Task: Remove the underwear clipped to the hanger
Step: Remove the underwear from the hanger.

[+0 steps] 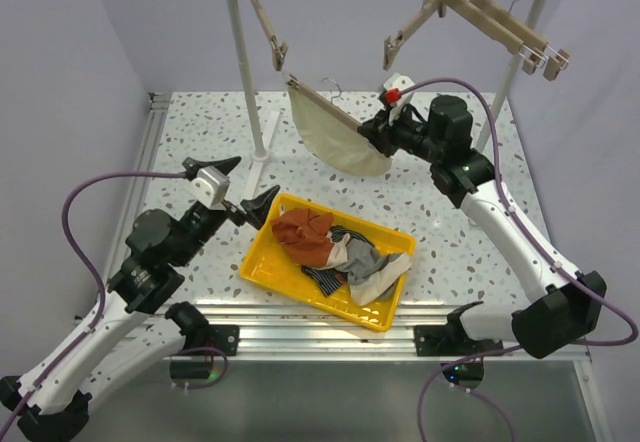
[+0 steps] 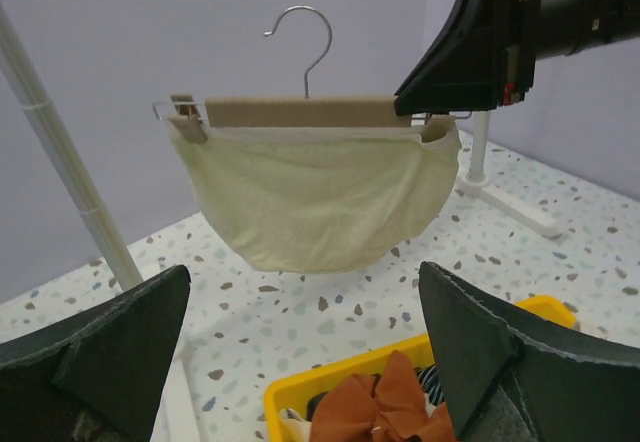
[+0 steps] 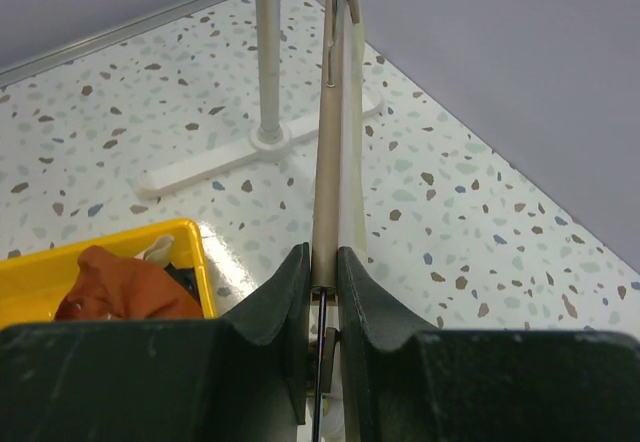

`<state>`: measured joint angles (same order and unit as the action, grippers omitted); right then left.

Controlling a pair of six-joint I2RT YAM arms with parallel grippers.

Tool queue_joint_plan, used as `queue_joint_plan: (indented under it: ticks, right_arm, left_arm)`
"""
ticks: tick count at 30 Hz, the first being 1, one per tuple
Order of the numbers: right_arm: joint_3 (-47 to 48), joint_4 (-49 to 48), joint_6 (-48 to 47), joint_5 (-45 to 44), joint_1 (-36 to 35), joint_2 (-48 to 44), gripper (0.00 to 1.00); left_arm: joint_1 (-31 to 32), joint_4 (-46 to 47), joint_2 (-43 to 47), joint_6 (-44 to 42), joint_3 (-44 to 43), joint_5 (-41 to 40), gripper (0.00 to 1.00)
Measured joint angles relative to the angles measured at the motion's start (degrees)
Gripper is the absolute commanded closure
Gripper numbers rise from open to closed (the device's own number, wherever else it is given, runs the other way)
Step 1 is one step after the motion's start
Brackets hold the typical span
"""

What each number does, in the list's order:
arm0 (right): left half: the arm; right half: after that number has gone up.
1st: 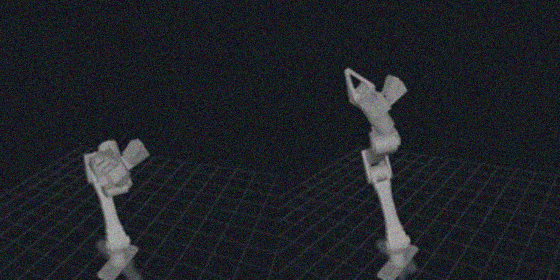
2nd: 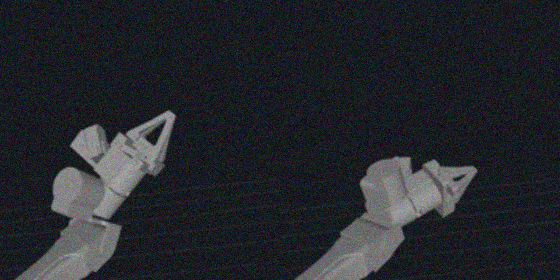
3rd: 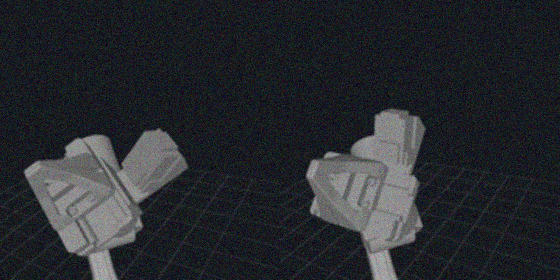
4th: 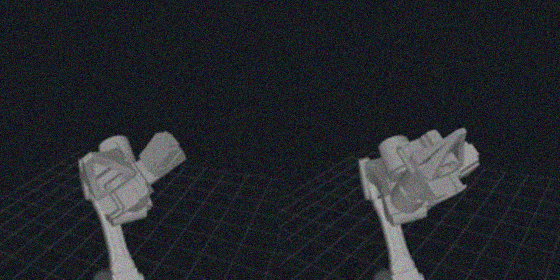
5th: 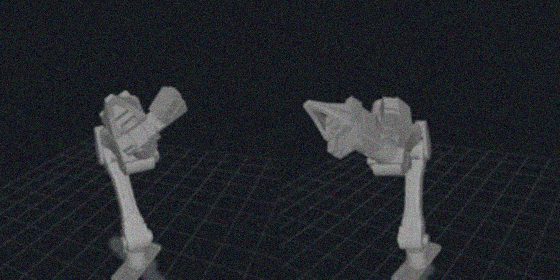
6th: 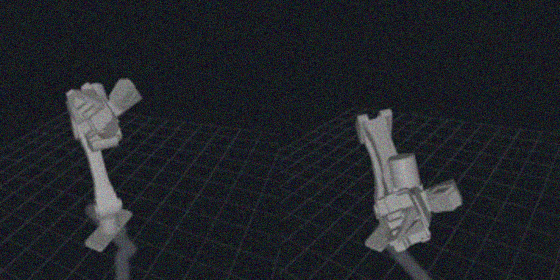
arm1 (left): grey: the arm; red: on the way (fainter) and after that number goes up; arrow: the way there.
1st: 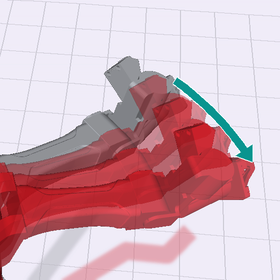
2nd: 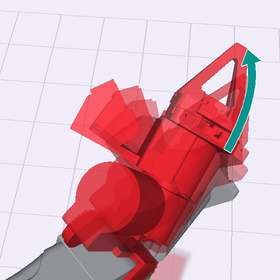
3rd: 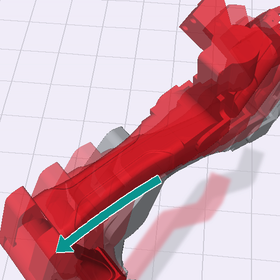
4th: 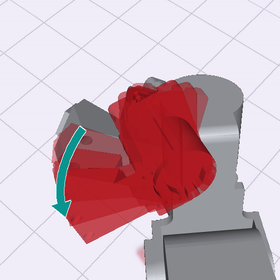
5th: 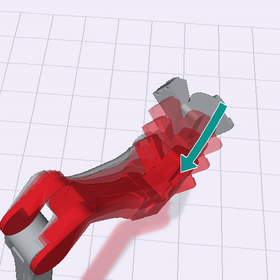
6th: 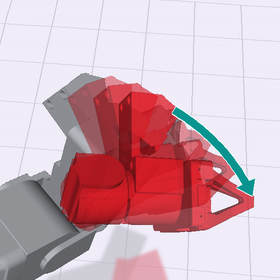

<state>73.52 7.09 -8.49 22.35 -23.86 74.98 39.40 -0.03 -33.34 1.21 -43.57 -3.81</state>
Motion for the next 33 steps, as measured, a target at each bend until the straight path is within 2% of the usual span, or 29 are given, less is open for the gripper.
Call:
queue_joint_plan:
  ticks: [4,10,15,18,21,23,24,28,33]
  right_arm:
    - [-2.54,0.7,-6.21,3.19,1.09,-1.81,1.0]
    - [-7.28,3.21,-20.65,10.34,4.9,-5.16,1.0]
    - [-6.86,8.48,-33.07,15.32,8.22,-5.42,1.0]
    - [-6.4,13.77,-40.7,17.88,8.66,-5.84,1.0]
    - [-5.79,19.32,-47.04,20.33,8.66,-6.84,1.0]
    - [-5.29,22.34,-49.9,21.44,8.61,-7.56,1.0]
    - [-5.03,23.41,-51.01,22.05,8.61,-7.82,1.0]
    - [-4.52,25.81,-53.48,23.61,8.61,-8.63,1.0]
    - [-4.33,26.86,-54.6,24.46,8.61,-8.76,1.0]
  left_arm:
    - [0.0,0.98,-1.42,-8.94,0.0,4.55,0.0]
    - [-0.63,0.07,-6.56,-23.23,-0.09,10.45,0.02]
    - [-5.62,-1.51,-12.92,-29.94,-0.11,17.62,0.07]
    - [-10.29,-1.55,-16.09,-33.05,-0.42,22.84,0.13]
    - [-11.19,-3.52,-20.59,-37.03,-3.15,27.58,0.14]
    - [-11.21,-4.87,-24.04,-39.1,-5.42,30.36,0.18]
    - [-11.23,-5.55,-25.51,-40.15,-6.4,31.52,0.23]
    - [-11.26,-8.9,-29.92,-44.65,-9.42,35.12,0.24]
    - [-11.26,-10.16,-31.43,-48.19,-9.68,34.64,0.26]
